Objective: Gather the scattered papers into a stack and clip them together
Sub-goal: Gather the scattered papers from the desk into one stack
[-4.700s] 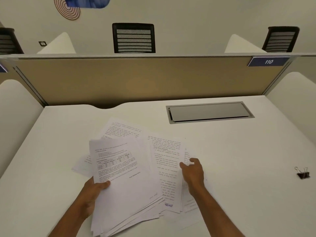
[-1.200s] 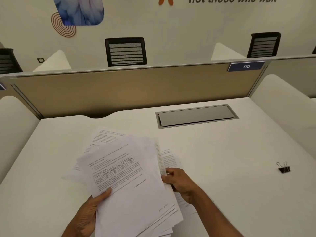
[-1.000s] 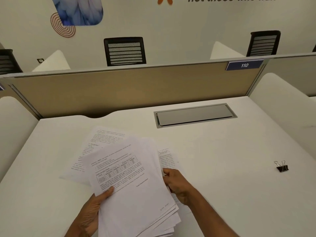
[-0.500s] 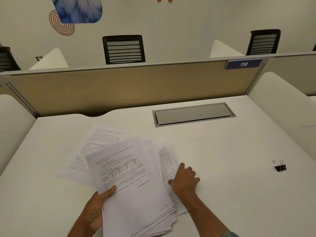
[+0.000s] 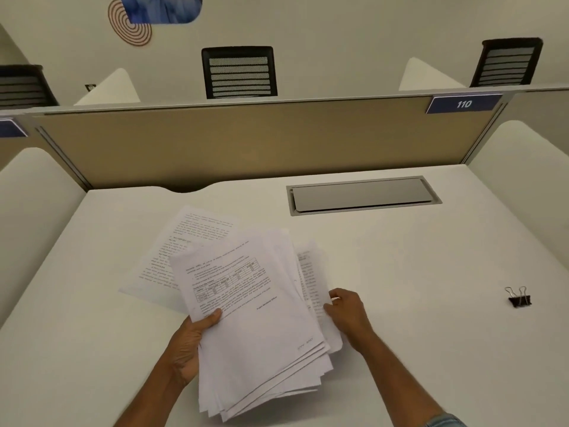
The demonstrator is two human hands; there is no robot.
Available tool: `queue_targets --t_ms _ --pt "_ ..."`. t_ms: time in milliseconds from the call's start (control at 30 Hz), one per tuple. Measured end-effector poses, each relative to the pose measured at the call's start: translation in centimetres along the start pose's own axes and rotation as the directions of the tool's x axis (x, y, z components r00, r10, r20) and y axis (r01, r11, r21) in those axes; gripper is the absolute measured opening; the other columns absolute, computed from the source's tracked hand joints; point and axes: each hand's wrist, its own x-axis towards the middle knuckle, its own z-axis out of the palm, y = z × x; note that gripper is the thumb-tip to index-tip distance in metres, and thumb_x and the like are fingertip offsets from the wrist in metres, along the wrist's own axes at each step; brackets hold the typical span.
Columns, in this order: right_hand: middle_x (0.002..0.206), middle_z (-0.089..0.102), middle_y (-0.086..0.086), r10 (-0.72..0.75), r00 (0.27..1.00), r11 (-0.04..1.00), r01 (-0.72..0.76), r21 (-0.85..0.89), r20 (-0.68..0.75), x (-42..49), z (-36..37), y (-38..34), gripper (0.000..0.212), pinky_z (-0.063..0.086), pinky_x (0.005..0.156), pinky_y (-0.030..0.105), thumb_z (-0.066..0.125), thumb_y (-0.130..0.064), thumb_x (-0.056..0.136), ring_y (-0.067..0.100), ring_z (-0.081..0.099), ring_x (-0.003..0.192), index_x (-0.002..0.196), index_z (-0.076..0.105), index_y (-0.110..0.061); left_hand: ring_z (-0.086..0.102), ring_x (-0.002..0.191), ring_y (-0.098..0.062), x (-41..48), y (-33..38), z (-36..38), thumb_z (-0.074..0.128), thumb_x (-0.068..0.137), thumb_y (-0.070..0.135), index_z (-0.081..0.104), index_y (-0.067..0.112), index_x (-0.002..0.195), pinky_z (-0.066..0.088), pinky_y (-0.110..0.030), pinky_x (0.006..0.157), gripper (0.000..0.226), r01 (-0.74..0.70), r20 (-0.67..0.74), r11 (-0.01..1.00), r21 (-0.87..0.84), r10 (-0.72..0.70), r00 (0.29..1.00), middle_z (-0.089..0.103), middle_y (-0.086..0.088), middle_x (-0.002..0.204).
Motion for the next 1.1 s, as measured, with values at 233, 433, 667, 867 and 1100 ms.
queue_targets --t_ms 233,433,667,867,1100 --pt "0.110 0.080 0.009 0.057 0.963 0.935 -0.144 0.324 0.262 -1.2 -3.3 1.4 0.025 0.058 0.096 0.054 0.064 -0.006 0.096 0.036 0.075 0.102 0.120 0.067 -0.011 0.068 0.120 -0.034 -1.1 -0.4 1.5 0.091 0.067 0.023 0.066 0.020 0.132 0.048 -0.054 0.108 0.070 -0.061 0.030 0.997 0.043 0.060 0.998 0.072 -0.008 0.130" --pt "0.114 0.078 0.013 0.019 0.939 0.926 -0.146 0.347 0.343 -1.4 -3.9 0.7 0.030 0.056 0.097 0.055 0.064 -0.007 0.097 0.043 0.072 0.107 0.127 0.064 -0.009 0.077 0.097 -0.018 -1.8 -0.6 2.2 0.067 0.091 0.000 0.069 0.020 0.121 0.063 -0.029 0.073 0.036 -0.061 -0.005 0.995 0.073 0.062 0.998 0.081 0.001 0.111" --pt "0.112 0.078 0.016 -0.004 0.898 0.952 -0.131 0.277 0.440 -2.1 -2.8 0.3 0.027 0.054 0.097 0.056 0.064 -0.011 0.097 0.039 0.073 0.100 0.123 0.070 -0.013 0.065 0.122 -0.038 -2.6 -2.5 2.0 0.073 0.083 0.002 0.064 0.011 0.134 0.049 -0.054 0.107 0.053 0.005 -0.006 1.000 -0.024 -0.005 1.000 0.071 -0.015 0.130" --pt "0.113 0.079 0.012 0.112 0.894 0.942 -0.235 0.241 0.434 -2.3 -2.6 -1.0 0.050 0.056 0.099 0.051 0.043 -0.054 0.102 0.035 0.072 0.109 0.122 0.069 -0.017 0.066 0.120 -0.042 -3.5 -2.4 1.5 0.077 0.083 0.002 0.065 0.009 0.132 0.046 -0.062 0.108 0.052 -0.003 -0.012 0.999 0.054 0.004 1.000 0.072 -0.017 0.129" --pt "0.122 0.075 0.014 -0.033 0.799 0.929 -0.196 0.312 0.600 -3.9 1.1 -3.7 0.044 0.051 0.105 0.055 0.077 -0.019 0.088 0.034 0.072 0.112 0.129 0.066 -0.008 0.070 0.115 -0.036 -4.5 -0.8 1.3 0.075 0.085 0.001 0.063 0.012 0.133 0.051 -0.057 0.105 0.051 -0.088 -0.003 0.990 0.114 0.089 0.996 0.074 -0.013 0.127"
